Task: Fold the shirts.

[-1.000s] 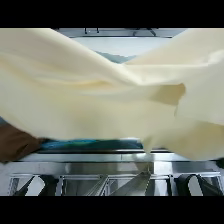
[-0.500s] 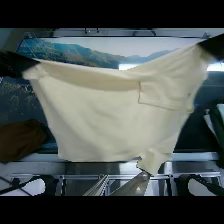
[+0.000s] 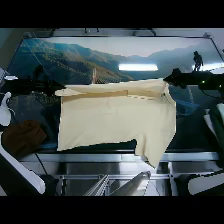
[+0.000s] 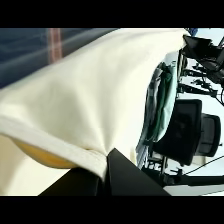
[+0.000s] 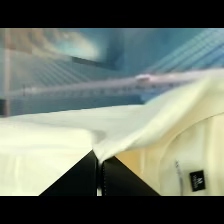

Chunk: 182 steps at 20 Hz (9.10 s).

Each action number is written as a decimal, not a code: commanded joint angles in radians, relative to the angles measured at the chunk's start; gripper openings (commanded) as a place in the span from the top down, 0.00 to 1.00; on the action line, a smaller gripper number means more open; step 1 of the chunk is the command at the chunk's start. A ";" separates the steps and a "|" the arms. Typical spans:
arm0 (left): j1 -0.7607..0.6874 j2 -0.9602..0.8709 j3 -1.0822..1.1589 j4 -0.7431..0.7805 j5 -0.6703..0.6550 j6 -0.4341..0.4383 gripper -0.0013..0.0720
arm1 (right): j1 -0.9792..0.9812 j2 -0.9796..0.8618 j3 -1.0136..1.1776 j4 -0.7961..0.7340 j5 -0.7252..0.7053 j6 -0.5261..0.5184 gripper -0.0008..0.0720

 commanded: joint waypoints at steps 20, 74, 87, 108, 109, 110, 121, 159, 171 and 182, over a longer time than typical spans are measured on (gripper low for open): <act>0.037 -0.101 0.143 0.142 -0.180 -0.197 0.61 | -0.074 0.010 0.000 -0.322 0.115 0.111 0.55; 0.005 0.583 -0.790 0.715 0.002 -0.208 0.66 | -0.185 0.587 -1.080 -0.169 0.127 0.134 0.22; -0.093 0.665 -0.948 0.796 0.285 -0.259 0.66 | -0.185 0.587 -1.079 -0.135 0.161 0.108 0.21; -0.158 0.643 -0.948 0.715 0.209 -0.133 0.94 | -0.188 0.597 -1.078 -0.093 0.328 0.004 0.96; -0.111 0.663 -0.948 0.713 0.199 -0.128 0.94 | -0.188 0.614 -1.073 -0.088 0.338 0.005 0.96; -0.062 0.685 -0.948 0.711 0.186 -0.121 0.94 | -0.188 0.634 -1.063 -0.076 0.352 0.008 0.96; 0.235 0.751 -0.824 0.244 0.106 0.067 0.94 | -0.216 0.696 -0.776 0.120 0.233 0.043 0.96; -0.509 0.151 0.056 0.450 0.282 -0.251 0.98 | 0.028 -0.112 -0.092 -0.019 0.178 0.006 0.96; -0.829 -0.074 0.197 0.328 0.491 -0.319 0.98 | -0.118 0.161 0.106 0.097 0.585 0.048 0.96; -0.540 0.335 0.174 -0.051 0.284 -0.228 0.98 | 0.263 0.205 0.139 0.255 0.286 0.076 0.96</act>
